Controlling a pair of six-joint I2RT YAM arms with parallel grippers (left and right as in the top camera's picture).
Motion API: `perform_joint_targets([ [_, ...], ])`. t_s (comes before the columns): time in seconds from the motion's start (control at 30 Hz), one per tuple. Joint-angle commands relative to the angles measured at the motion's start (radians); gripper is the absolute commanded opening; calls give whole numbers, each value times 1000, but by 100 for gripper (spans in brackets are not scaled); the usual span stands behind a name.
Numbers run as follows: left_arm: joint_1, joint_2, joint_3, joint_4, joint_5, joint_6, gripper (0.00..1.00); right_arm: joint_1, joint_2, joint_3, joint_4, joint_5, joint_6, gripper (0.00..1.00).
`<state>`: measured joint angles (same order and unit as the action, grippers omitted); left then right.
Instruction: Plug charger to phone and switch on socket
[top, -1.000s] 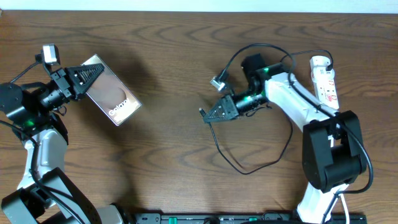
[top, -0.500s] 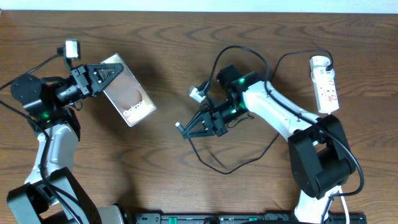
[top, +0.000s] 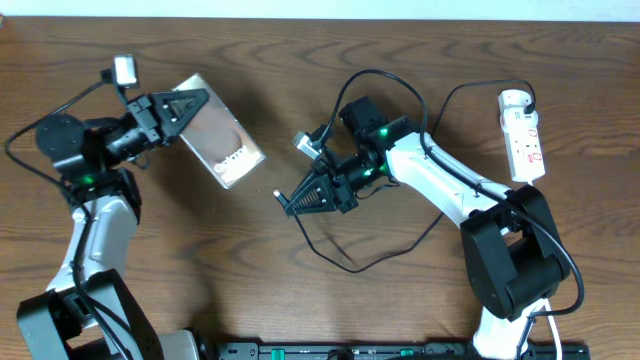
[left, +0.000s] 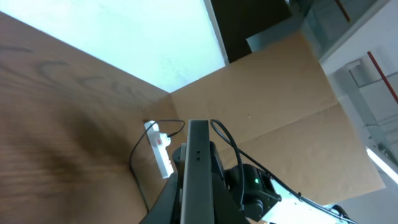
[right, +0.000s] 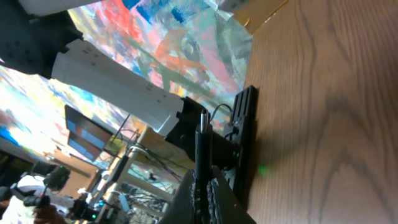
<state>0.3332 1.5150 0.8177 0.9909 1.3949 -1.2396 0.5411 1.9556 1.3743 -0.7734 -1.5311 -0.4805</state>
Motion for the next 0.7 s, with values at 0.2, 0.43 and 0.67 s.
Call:
perform_joint_targets([
  [0.2, -36, -11, -1, 6, -67, 31, 7, 5, 6, 11, 53, -31, 110, 1],
  [0.43, -64, -11, -14, 6, -69, 31, 7, 5, 6, 11, 126, -31, 173, 1],
  [0.67, -79, -11, -14, 6, -72, 31, 7, 5, 6, 11, 191, -31, 235, 1],
])
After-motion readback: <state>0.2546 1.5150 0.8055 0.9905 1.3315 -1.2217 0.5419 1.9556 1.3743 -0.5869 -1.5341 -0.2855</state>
